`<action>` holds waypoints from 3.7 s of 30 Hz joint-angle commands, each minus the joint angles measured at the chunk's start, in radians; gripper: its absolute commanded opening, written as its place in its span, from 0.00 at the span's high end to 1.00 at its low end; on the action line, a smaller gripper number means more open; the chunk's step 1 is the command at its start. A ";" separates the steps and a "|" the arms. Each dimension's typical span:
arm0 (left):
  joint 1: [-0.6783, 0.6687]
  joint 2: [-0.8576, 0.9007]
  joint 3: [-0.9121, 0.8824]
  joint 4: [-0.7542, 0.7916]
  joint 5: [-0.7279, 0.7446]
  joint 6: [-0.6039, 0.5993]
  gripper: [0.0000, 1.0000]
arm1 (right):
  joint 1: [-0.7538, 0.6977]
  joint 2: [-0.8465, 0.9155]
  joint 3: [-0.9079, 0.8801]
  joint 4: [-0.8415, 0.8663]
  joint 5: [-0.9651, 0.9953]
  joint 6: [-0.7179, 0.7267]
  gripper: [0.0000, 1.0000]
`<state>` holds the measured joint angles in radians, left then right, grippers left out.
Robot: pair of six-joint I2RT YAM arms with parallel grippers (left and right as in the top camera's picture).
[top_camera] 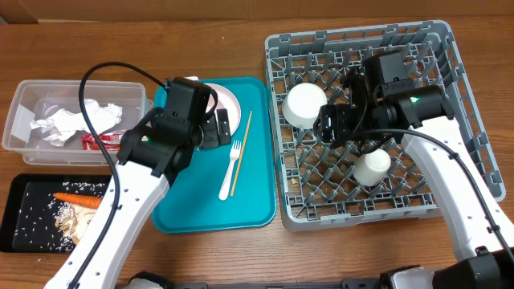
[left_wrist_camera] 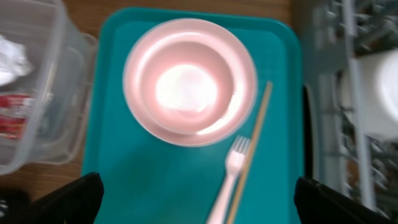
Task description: Sort waste into correct bins and load items into the dishwasher
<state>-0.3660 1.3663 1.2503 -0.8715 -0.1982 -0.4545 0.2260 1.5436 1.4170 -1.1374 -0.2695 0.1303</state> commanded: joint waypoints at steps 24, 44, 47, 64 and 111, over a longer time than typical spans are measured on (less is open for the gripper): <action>0.177 0.502 0.016 0.267 0.111 0.163 0.00 | 0.003 -0.002 0.004 -0.013 0.008 -0.003 0.11; 0.176 0.506 0.013 0.293 0.114 0.159 0.42 | 0.003 0.007 0.003 -0.014 0.008 -0.003 0.11; 0.176 0.506 0.013 0.297 0.113 0.159 0.42 | 0.003 0.007 0.003 -0.014 0.028 -0.003 0.12; 0.177 0.526 0.013 0.329 0.109 0.132 0.62 | 0.003 0.007 0.003 -0.013 0.034 -0.003 0.12; 0.177 0.527 -0.019 0.348 0.082 0.053 0.73 | 0.003 0.007 0.002 -0.013 0.034 -0.003 0.12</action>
<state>-0.1898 1.8771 1.2476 -0.5236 -0.1013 -0.3710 0.2260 1.5471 1.4170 -1.1522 -0.2436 0.1307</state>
